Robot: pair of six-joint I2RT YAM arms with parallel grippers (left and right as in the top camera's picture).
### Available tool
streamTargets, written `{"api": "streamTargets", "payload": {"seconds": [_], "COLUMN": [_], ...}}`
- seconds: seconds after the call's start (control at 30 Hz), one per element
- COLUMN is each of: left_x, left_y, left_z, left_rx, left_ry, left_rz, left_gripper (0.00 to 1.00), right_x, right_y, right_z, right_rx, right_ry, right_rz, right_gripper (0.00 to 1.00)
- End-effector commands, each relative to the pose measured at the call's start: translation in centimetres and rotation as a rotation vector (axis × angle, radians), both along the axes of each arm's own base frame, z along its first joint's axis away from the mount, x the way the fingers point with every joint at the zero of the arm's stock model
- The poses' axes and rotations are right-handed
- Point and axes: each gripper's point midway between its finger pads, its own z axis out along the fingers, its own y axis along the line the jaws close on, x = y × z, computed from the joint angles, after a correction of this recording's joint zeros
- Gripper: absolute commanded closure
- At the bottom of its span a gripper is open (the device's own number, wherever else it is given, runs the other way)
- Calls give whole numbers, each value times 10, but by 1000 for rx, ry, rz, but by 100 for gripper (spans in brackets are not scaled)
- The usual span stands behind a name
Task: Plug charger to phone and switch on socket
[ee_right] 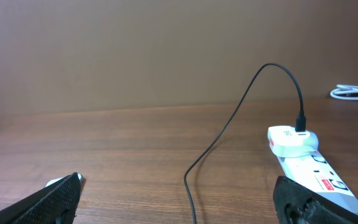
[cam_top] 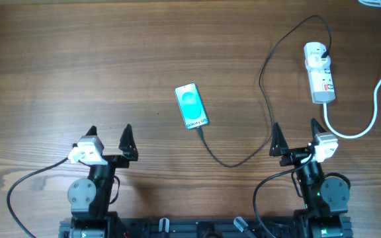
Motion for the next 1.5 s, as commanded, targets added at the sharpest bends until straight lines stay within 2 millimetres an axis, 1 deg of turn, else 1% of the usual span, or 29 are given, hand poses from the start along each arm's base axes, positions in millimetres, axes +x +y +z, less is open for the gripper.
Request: {"api": "streamTargets", "payload": {"seconds": [0.0,0.03,0.1,0.2,0.33,0.4,0.57,0.63,0.7,0.73,1.47], "left_x": [0,0,1,2,4,4,4,3,1,0,0], "left_y": [2,9,9,9,9,9,9,9,9,9,9], "left_z": [-2,-3,-5,-12,-33,-35,-35,-25,-6,-1,-2], "left_rx": [23,46,112,119,121,121,121,120,117,117,117], "left_ry": [0,3,8,41,131,141,141,95,14,-7,-2], "left_rz": [12,51,46,44,38,38,38,42,46,48,47], "left_gripper": [0,0,0,0,0,0,0,0,0,0,0], "right_x": [0,0,0,0,0,0,0,0,0,0,0], "right_y": [-2,-2,-2,-2,-2,-2,-2,-2,-2,-2,-2], "right_z": [2,2,2,2,2,2,2,2,2,2,2], "right_rx": [-17,-17,-18,-17,-18,-17,-17,-17,-18,-18,-18], "right_ry": [-11,-11,-11,-11,-11,-11,-11,-11,-11,-11,-11], "right_rz": [-12,-12,-12,-12,-12,-12,-12,-12,-12,-12,-12], "right_gripper": [0,0,0,0,0,0,0,0,0,0,0]}}
